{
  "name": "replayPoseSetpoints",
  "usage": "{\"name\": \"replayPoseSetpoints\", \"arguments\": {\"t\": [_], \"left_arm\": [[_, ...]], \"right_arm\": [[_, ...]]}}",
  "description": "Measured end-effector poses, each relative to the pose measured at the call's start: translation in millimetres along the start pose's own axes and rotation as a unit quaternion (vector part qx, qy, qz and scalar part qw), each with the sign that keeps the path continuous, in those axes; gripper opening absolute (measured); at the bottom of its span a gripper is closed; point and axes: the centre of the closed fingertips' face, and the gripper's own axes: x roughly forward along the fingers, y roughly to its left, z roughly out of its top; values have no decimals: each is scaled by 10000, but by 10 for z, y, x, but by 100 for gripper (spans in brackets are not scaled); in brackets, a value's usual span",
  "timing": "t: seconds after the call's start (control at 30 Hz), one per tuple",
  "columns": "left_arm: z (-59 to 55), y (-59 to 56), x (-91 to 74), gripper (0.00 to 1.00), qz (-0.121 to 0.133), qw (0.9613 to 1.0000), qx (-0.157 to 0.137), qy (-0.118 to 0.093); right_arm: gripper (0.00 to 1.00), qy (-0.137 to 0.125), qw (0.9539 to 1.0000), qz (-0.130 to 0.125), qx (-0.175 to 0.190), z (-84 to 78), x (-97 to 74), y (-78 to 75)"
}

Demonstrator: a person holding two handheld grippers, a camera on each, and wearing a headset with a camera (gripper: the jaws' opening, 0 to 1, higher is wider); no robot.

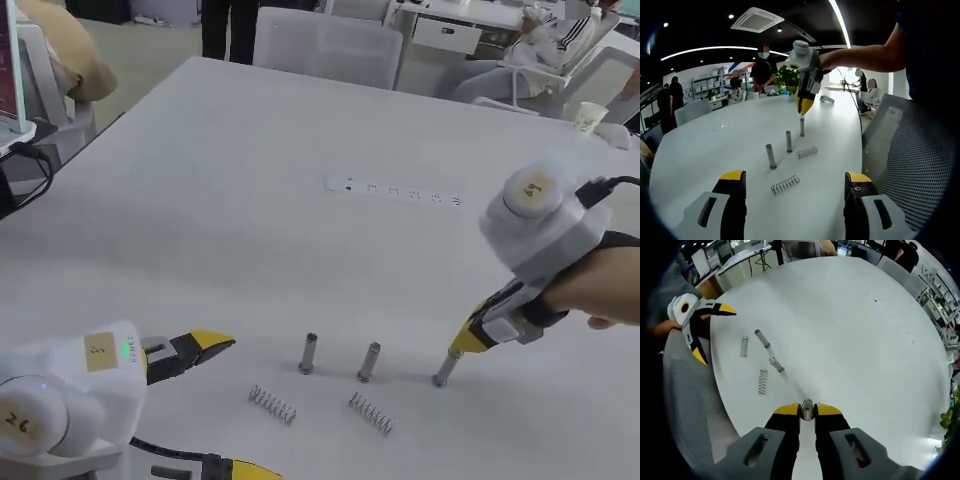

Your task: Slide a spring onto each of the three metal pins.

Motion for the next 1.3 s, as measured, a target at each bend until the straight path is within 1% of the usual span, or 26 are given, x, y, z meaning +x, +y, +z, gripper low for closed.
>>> {"name": "replayPoseSetpoints", "arguments": {"t": [0.4, 0.57, 0.77, 1.0, 1.03, 1.07, 1.3], "left_arm": [[7, -6, 12, 77, -18, 10000, 0, 23], [8, -11, 10, 77, -22, 10000, 6, 33], [6, -18, -3, 76, -22, 10000, 2, 40], [3, -12, -11, 76, -9, 10000, -5, 51], [6, -13, -12, 76, -9, 10000, -13, 42], [9, -11, -11, 76, -7, 10000, -14, 35], [5, -15, -3, 75, -19, 10000, -25, 36]], "right_arm": [[8, 111, 9999, 7, 65, -105, 192, -33], [8, 172, 9998, 40, 103, -139, 309, -42], [8, 258, 9996, 19, 66, -167, 410, -58], [9, 370, 9993, 33, 61, -210, 478, -54], [9, 372, 9993, 38, 50, -211, 478, -54], [9, 321, 9995, 30, 73, -190, 472, -64], [9, 331, 9994, 47, 102, -195, 476, -59]]}}
